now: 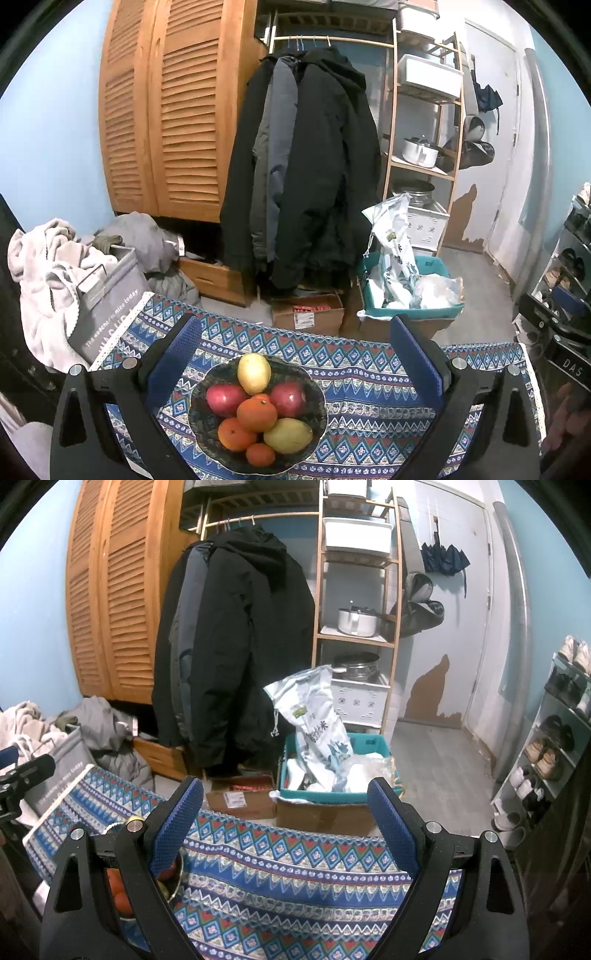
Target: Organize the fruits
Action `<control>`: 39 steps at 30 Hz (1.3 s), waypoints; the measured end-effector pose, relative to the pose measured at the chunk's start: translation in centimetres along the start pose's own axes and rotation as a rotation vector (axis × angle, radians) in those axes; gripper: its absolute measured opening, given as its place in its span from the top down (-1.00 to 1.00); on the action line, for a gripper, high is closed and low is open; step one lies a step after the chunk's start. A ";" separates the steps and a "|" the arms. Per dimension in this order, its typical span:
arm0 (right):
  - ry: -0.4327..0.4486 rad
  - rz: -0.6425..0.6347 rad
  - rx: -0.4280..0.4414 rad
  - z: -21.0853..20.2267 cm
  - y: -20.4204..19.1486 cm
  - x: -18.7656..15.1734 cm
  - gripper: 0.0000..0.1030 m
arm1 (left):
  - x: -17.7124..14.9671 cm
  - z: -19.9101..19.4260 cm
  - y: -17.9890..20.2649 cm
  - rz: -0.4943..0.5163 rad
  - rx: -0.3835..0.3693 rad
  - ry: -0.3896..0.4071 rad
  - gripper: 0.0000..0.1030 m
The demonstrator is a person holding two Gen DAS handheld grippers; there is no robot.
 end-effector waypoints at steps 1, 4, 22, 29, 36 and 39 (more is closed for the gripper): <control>-0.001 0.000 0.000 0.1 0.0 0.0 -0.73 | 0.0 0.0 0.0 0.000 0.003 0.001 -0.98; 0.001 0.000 0.000 0.0 0.0 0.0 -0.73 | 0.0 -0.1 0.1 0.000 0.009 0.002 -0.98; -0.004 -0.004 0.001 0.0 0.0 -0.1 -0.73 | 0.0 -0.3 0.3 -0.005 0.008 -0.005 -0.98; -0.005 -0.006 0.000 -0.1 0.1 -0.2 -0.73 | 0.0 -0.6 0.4 0.002 0.028 -0.004 -0.98; -0.009 -0.010 -0.001 -0.1 0.2 -0.3 -0.73 | 0.1 -0.6 0.3 0.007 0.048 0.004 -0.99; -0.012 -0.011 0.001 -0.1 0.1 -0.3 -0.73 | 0.1 -0.6 0.3 0.005 0.045 0.000 -0.98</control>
Point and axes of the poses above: each gripper's, at about its wrist camera, not at the fingertips, and z roughly the way its jaws point, y to its right, x to its top, the point moved 10 cm from there along z, roughly the way its jaws point, and after that the axes turned 2 degrees about x, right-handed, at the moved point
